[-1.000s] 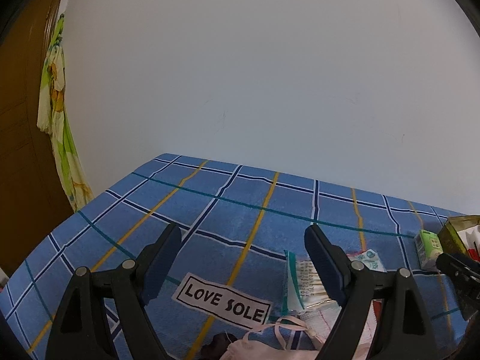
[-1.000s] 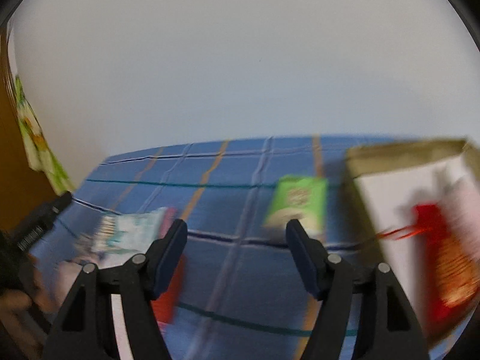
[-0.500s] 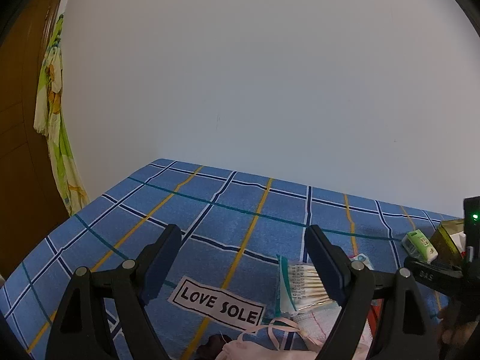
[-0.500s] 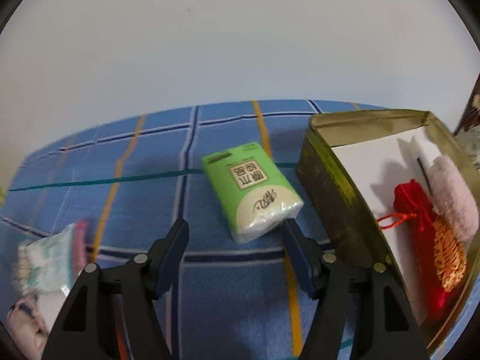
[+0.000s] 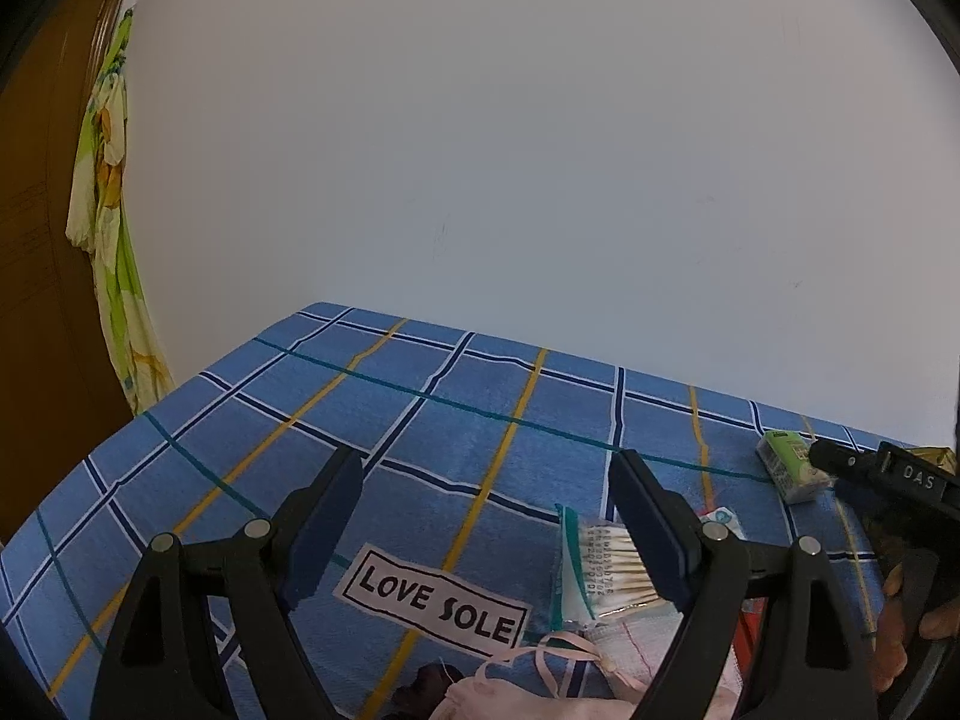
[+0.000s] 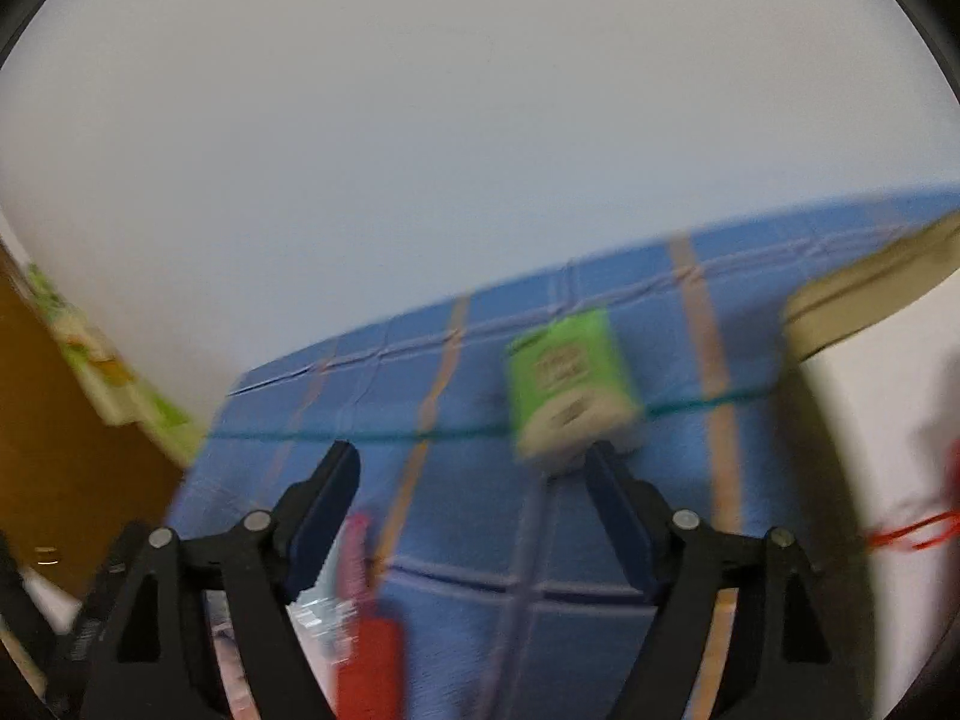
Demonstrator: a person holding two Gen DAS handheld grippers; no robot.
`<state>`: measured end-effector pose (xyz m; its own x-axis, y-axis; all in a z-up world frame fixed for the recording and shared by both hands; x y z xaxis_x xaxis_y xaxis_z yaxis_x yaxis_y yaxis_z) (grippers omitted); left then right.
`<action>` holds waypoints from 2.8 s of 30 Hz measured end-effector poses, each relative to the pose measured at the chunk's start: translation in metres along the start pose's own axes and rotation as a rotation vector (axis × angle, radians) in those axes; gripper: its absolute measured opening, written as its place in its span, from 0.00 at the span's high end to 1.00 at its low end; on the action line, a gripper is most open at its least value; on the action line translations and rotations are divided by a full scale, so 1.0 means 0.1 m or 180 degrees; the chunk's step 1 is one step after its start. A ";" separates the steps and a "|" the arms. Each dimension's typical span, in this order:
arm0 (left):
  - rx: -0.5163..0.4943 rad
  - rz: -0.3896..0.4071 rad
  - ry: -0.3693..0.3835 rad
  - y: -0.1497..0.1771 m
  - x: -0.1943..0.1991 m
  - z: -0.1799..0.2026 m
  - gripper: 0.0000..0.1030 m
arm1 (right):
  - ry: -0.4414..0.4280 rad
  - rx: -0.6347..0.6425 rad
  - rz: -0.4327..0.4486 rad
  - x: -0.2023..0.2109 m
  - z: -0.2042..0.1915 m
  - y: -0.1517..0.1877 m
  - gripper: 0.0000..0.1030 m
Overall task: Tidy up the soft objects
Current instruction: 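Grasp the green tissue pack with the right tool while the left tool grasps the cotton swab bag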
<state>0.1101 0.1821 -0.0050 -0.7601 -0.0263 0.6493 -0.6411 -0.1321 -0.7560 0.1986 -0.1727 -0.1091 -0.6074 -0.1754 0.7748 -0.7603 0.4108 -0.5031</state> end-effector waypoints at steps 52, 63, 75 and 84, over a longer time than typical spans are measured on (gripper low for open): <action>-0.2235 -0.1130 0.0895 0.01 -0.91 0.71 0.37 | 0.0705 0.0720 -0.0271 0.34 -0.13 0.91 0.51; -0.1990 -0.1294 0.0859 -0.02 -1.05 0.63 0.25 | 0.0661 0.0702 -0.0317 0.33 -0.14 0.95 0.51; -0.1515 -0.1401 0.1001 -0.13 -1.08 0.42 0.55 | 0.0720 0.0710 -0.0118 0.47 -0.14 0.93 0.51; -0.0846 -0.0584 0.1209 -0.46 -0.54 0.07 0.60 | 0.0672 0.0771 0.0375 0.76 -0.19 0.91 0.51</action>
<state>0.1815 0.1825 -0.0050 -0.5853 0.3430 0.7347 -0.7351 0.1578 -0.6593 0.0879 -0.1322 -0.0888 -0.6526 0.0602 0.7553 -0.7356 0.1884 -0.6506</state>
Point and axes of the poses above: each gripper's, at about its wrist camera, not at the fingertips, and x roughly against the way its jaws point, z to its right, y to its underside, the point moved 3 cm from there along -x, roughly the way its jaws point, and after that the axes turned 13 degrees about -z, right-handed, at the moved point
